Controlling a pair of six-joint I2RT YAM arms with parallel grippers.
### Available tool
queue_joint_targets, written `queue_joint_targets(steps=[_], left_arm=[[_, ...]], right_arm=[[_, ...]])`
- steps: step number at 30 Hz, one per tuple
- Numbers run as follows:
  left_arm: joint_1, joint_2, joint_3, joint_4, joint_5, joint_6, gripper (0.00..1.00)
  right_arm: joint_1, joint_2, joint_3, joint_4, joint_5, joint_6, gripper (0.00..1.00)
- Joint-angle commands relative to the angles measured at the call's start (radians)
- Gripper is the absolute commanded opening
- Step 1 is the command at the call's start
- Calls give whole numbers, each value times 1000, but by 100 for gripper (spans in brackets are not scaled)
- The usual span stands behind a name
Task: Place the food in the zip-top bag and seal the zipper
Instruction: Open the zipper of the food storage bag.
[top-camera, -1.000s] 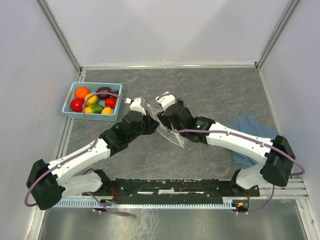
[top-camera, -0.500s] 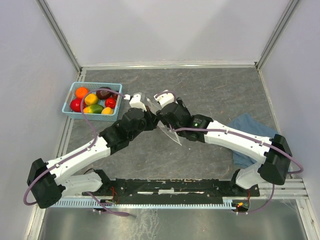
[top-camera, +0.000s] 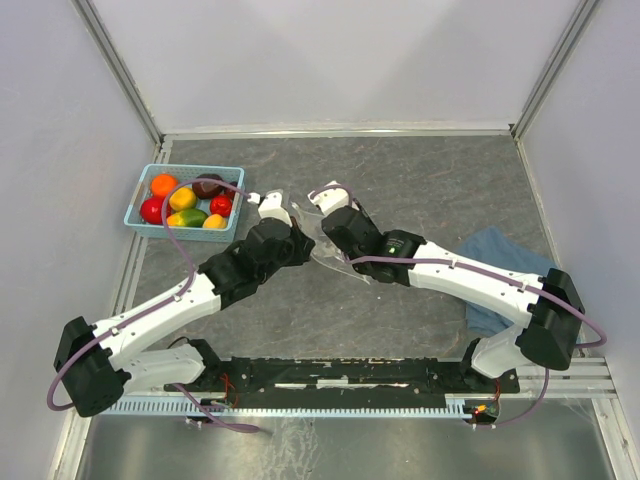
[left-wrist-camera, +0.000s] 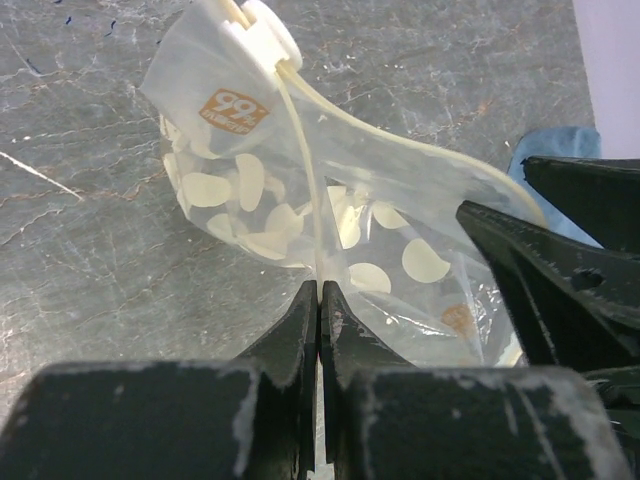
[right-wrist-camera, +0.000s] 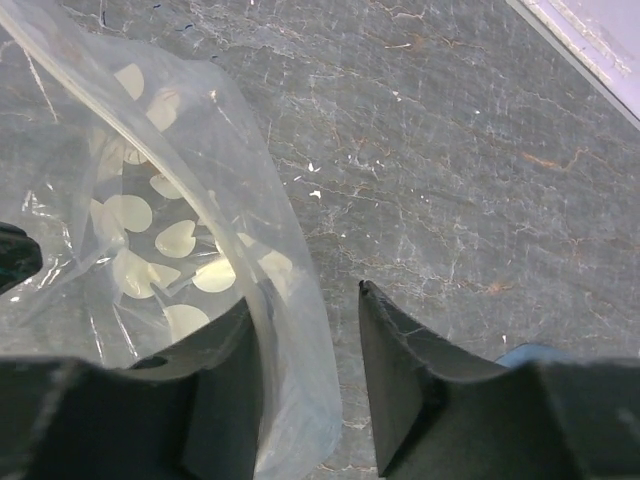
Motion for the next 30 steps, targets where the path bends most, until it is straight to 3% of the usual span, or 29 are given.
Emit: queue_joint_targets(steps=[1, 4, 9, 12, 17, 21, 30], left_arm=[[-5, -4, 32, -27, -47, 39, 3], [-5, 4, 39, -38, -48, 49, 3], [-5, -12, 24, -9, -28, 29, 3], [-5, -29, -20, 69, 10, -14, 13], [-5, -35, -81, 182, 40, -91, 38], [-5, -23, -114, 236, 42, -135, 49], [-8, -3, -170, 306, -15, -197, 51]], right_arm=[[2, -39, 1, 13, 19, -26, 44], [3, -38, -4, 12, 14, -31, 34], [3, -50, -17, 34, 6, -2, 2], [3, -55, -27, 69, -32, 44, 2], [23, -41, -34, 111, -33, 121, 2], [43, -31, -45, 134, 4, 180, 2], [79, -20, -67, 189, 37, 215, 2]])
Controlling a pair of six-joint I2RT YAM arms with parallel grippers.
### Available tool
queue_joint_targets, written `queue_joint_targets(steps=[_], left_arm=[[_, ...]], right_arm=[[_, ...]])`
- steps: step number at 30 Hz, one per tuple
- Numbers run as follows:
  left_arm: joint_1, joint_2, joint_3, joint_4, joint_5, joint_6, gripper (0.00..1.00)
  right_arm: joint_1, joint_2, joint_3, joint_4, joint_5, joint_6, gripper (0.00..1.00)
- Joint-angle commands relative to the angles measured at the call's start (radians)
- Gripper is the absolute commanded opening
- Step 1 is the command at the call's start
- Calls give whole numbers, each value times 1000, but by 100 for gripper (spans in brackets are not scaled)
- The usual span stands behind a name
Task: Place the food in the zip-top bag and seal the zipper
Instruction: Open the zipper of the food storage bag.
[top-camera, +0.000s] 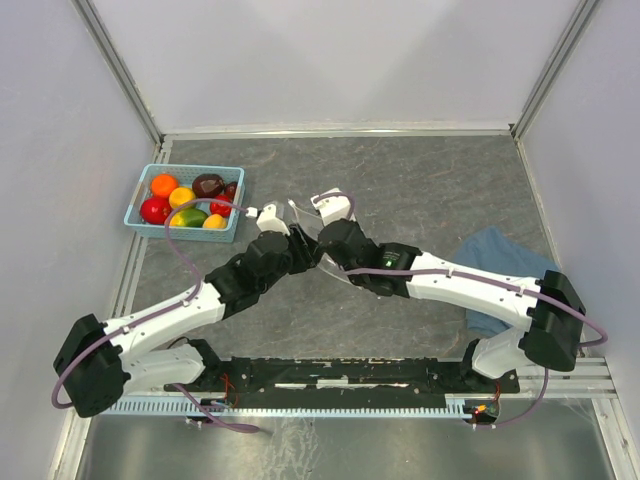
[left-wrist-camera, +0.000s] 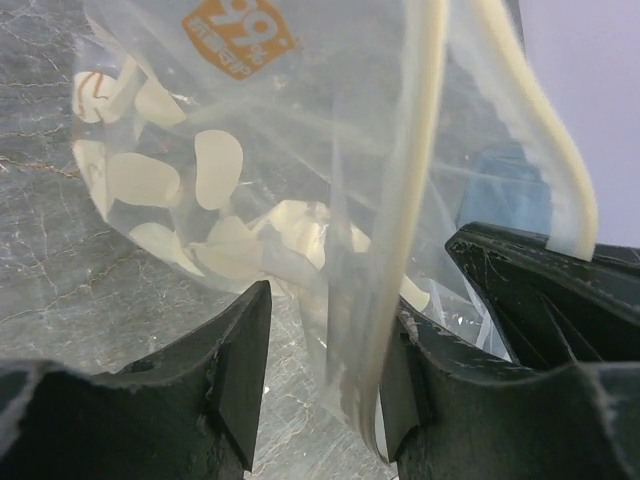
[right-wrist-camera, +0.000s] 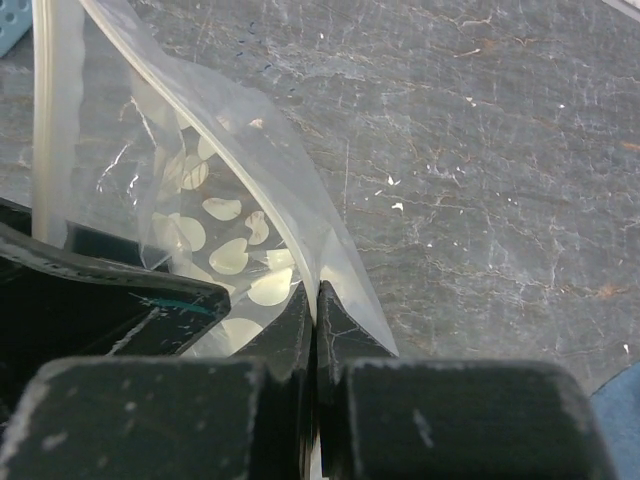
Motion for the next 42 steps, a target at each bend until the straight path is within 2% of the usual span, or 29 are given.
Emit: queue_joint_targets(steps=[1, 4, 8, 12, 20, 25, 29, 32, 42], left_arm=[[-8, 6, -3, 76, -52, -49, 49], [-7, -2, 1, 31, -68, -38, 35], [-7, -36, -15, -11, -76, -24, 20], [-7, -58, -18, -66, -69, -4, 14], [-4, -42, 20, -166, -122, 67, 10], [-4, 19, 78, -120, -60, 107, 10], [-3, 71, 121, -65, 2, 137, 10], [-3, 100, 149, -65, 20, 157, 3], [-4, 113, 164, -89, 60, 204, 3]], right_arm=[[14, -7, -4, 68, 62, 28, 2], [14, -22, -19, 65, 156, -15, 2], [-11, -66, -54, 71, 232, -81, 2], [-57, -106, -85, 74, 251, -127, 2], [-123, -175, -115, 84, 252, -218, 2], [-126, -200, -117, 97, 95, -254, 3], [-126, -189, -109, 79, -6, -258, 11], [-126, -181, -107, 65, -14, -265, 18], [-142, -153, -56, 32, -116, -301, 41]])
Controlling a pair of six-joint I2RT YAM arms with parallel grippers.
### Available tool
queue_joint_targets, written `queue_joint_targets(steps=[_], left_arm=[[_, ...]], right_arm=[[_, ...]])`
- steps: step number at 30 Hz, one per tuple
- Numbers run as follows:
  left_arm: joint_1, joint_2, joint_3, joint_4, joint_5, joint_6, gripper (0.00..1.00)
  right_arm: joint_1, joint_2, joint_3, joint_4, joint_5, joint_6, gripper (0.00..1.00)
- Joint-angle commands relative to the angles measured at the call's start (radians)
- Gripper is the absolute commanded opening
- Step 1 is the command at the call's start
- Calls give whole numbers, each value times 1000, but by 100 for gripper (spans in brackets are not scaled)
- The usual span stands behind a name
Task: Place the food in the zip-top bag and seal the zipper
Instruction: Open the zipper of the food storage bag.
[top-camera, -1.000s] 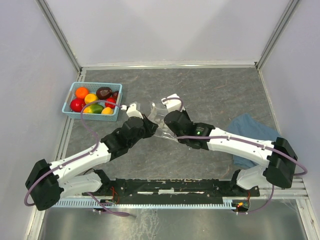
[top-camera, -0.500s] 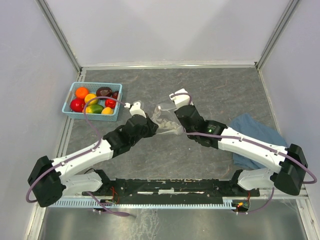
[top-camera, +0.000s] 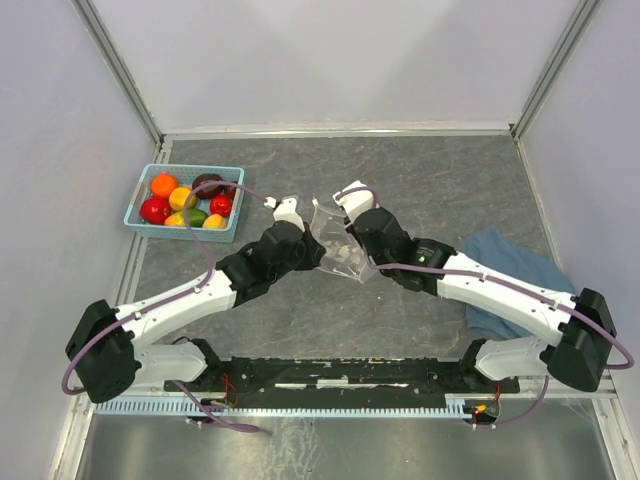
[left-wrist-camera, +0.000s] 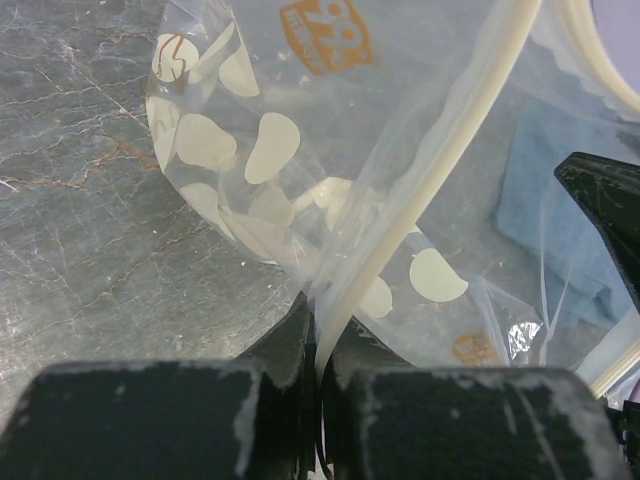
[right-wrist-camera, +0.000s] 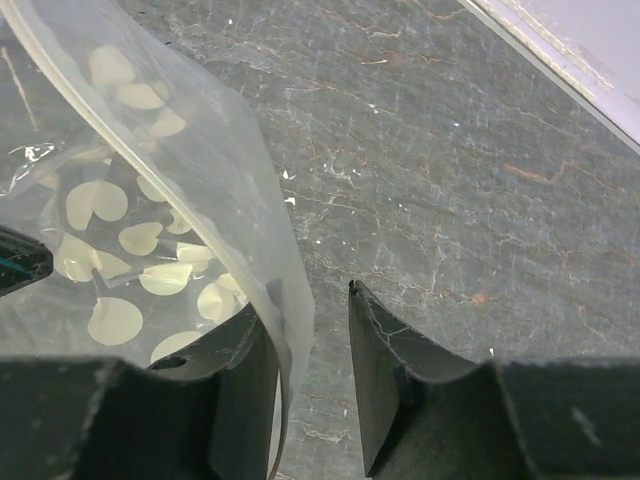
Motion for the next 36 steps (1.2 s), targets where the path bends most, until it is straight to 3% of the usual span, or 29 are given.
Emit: queue_joint_targets(steps=[1, 4, 13, 18, 27, 36], left_arm=[[3, 1, 46, 16, 27, 66, 3], [4, -2, 50, 7, 26, 74, 3], [6, -16, 40, -68, -83, 51, 3], [10, -29, 28, -54, -118, 32, 3], [14, 11, 75, 20, -52, 80, 24], [47, 54, 137, 62, 84, 69, 52]], right_arm=[[-6, 23, 72, -8, -70, -27, 42], [-7, 33, 87, -13, -71, -30, 41], [-42, -13, 80, -53, 61, -57, 6], [-61, -31, 85, -77, 123, -56, 1], [-63, -32, 97, -88, 8, -27, 2], [-62, 51, 131, -55, 63, -15, 2]])
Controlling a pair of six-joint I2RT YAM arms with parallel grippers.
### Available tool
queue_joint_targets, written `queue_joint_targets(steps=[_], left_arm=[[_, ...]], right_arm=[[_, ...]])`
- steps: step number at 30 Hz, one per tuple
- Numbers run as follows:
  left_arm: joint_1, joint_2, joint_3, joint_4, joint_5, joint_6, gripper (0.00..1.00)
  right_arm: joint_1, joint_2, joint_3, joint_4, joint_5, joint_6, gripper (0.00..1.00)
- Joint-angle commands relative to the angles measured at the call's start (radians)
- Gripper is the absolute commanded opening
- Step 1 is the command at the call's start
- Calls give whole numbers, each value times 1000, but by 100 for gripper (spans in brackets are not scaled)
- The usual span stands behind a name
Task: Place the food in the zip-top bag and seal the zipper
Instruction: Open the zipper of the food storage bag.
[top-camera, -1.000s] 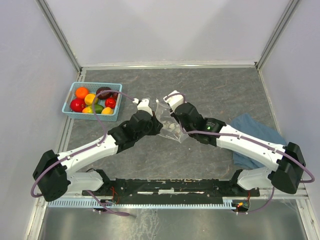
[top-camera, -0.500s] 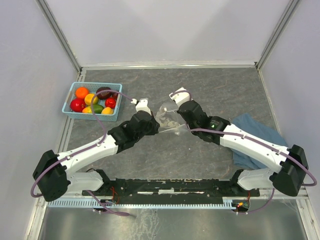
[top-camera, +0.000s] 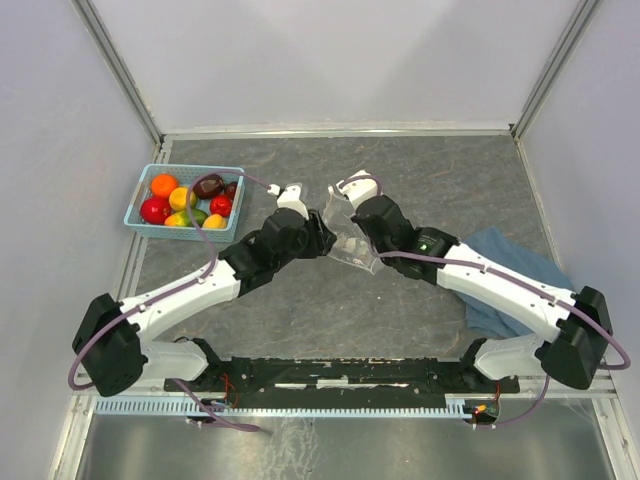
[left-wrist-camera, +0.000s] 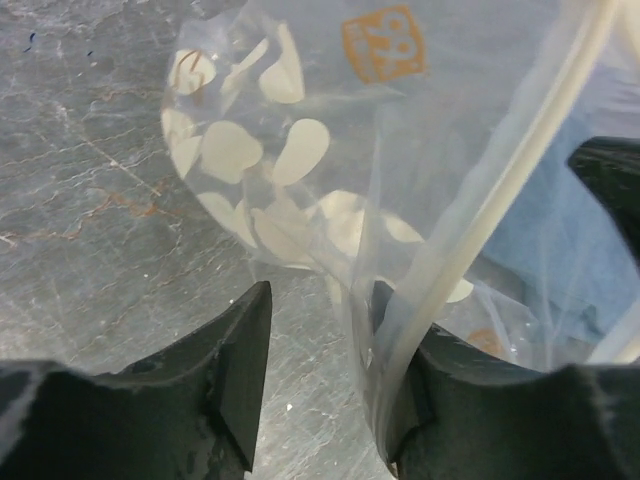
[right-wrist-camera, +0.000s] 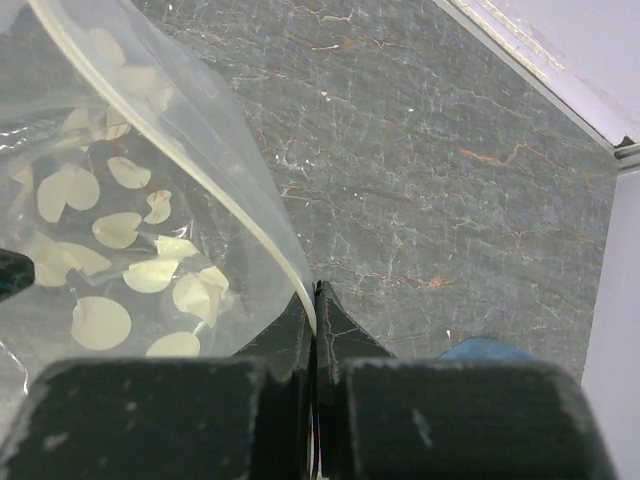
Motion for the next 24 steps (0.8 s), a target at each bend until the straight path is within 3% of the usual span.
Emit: queue_joint_targets(steps=[1, 6, 9, 17, 24], left_arm=[[29, -4, 51, 67, 80, 13, 57], [49, -46, 47, 59, 125, -6, 75], [61, -80, 48, 37, 138, -6, 80], [117, -188, 46, -68, 100, 15, 88], [298, -196, 39, -213, 78, 17, 88]], right_arm=[[-3, 47, 67, 40, 70, 17, 2], [-3, 91, 99, 50, 114, 0, 2], [-3, 114, 110, 56, 125, -6, 2], [-3, 142, 122, 80, 222, -57, 2], [-4, 165, 145, 89, 309, -103, 2]])
